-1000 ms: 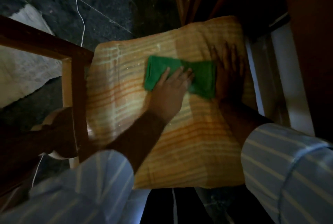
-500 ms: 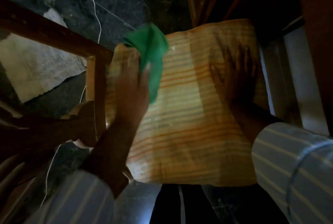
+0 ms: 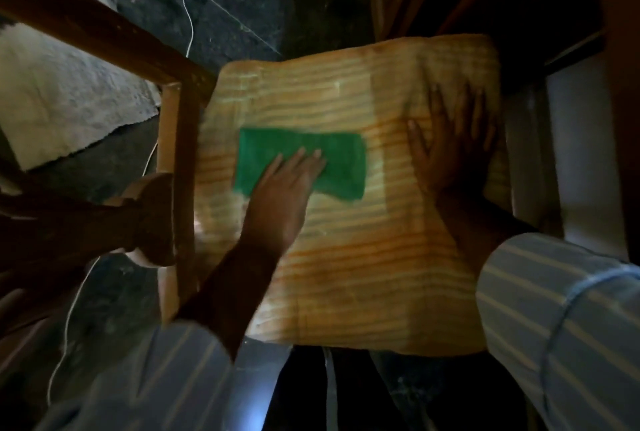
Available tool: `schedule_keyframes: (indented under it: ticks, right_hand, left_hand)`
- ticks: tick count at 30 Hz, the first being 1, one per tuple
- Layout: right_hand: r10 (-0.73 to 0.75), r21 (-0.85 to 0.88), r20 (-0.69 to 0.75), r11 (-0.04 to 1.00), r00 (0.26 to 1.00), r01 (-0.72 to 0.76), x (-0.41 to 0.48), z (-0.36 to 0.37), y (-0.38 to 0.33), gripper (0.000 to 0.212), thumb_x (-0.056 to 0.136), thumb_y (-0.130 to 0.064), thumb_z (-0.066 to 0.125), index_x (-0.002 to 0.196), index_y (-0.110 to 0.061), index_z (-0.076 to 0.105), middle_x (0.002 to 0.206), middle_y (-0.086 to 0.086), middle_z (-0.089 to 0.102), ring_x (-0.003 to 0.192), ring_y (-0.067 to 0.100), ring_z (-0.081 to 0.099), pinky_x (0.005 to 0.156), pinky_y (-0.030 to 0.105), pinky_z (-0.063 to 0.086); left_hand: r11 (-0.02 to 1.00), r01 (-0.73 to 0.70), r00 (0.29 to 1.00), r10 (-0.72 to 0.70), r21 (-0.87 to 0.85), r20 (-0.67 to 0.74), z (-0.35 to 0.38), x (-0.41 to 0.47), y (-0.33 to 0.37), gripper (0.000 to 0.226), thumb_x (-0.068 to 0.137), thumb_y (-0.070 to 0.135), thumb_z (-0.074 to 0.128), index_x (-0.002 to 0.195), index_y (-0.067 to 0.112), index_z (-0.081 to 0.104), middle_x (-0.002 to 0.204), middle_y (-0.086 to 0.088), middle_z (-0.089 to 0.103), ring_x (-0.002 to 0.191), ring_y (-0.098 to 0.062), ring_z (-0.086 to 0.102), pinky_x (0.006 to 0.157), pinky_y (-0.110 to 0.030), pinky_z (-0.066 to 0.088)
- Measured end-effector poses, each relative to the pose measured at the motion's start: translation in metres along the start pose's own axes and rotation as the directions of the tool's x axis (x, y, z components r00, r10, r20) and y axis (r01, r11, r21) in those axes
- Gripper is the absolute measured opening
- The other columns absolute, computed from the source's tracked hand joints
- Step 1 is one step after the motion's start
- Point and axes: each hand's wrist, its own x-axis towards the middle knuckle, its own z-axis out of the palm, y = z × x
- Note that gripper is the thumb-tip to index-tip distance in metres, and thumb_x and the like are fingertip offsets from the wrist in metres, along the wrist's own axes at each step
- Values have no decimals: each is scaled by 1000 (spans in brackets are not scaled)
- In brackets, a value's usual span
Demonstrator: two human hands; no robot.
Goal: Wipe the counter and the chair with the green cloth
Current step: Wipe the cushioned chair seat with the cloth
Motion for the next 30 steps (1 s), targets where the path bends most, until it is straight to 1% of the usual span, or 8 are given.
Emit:
schedule_keyframes:
  ticks: [3,6,9,11,15,22,27,30]
  right_hand:
    - [5,0,7,1000,1000,-5,0,0,0,66,105,-68,24,164,-38,29,174,11,28,160,38,26,126,59,22]
    - [-2,-5,-12,1000,1000,2,-1,0,-1,65,106,-68,22,164,-39,28,173,11,28,160,38,27,126,59,23]
    - [-3,-1,10,1000,1000,3,-1,-1,0,66,106,-69,19,164,-39,27,174,11,26,161,38,25,127,60,21]
    - [-2,-3,39,1000,999,2,-2,-4,-1,67,106,-69,19,165,-38,27,175,12,24,162,38,22,128,61,18]
    - [-16,23,100,1000,995,14,-4,-15,-11,63,109,-60,21,166,-34,27,176,10,20,164,35,16,129,61,11]
    - [-26,54,120,998,992,20,-16,-17,-24,68,106,-58,27,166,-28,27,176,9,19,164,34,16,131,59,11]
    - [-27,16,81,1000,996,25,-16,-14,-26,69,106,-62,24,166,-28,27,176,10,21,163,34,18,130,60,14]
    - [-32,22,62,999,998,31,-16,-14,-26,69,106,-62,25,166,-27,29,175,11,23,163,36,20,130,61,15]
  left_hand:
    - [995,63,987,-51,-73,150,5,-98,31,82,65,-16,61,141,14,54,148,-4,53,137,-27,50,115,-43,33]
    - [953,184,964,-126,-241,235,-12,-151,55,69,71,-11,74,133,16,62,136,-4,64,125,-25,62,109,-33,39]
    - [821,436,895,-436,-369,87,-51,-129,55,45,90,-3,65,133,9,60,113,-14,74,100,-25,71,90,-23,44]
    - [805,471,833,-541,-360,-120,-84,-87,45,37,97,4,57,134,0,58,105,-21,73,91,-30,70,80,-29,50]
    - [914,319,839,-396,-252,-373,-116,14,10,35,99,8,49,132,8,56,121,-17,67,110,-33,65,93,-42,53]
    - [996,83,994,-84,16,71,-46,87,-42,58,99,-2,41,154,15,34,162,-6,34,148,-23,32,122,-36,16]
    - [976,214,976,-215,-48,-20,-10,-11,-18,54,96,4,51,149,10,42,158,-8,40,146,-24,37,121,-42,22]
    - [932,321,947,-314,-166,71,0,-106,21,59,91,-1,61,147,8,46,156,-9,41,144,-28,39,120,-47,25]
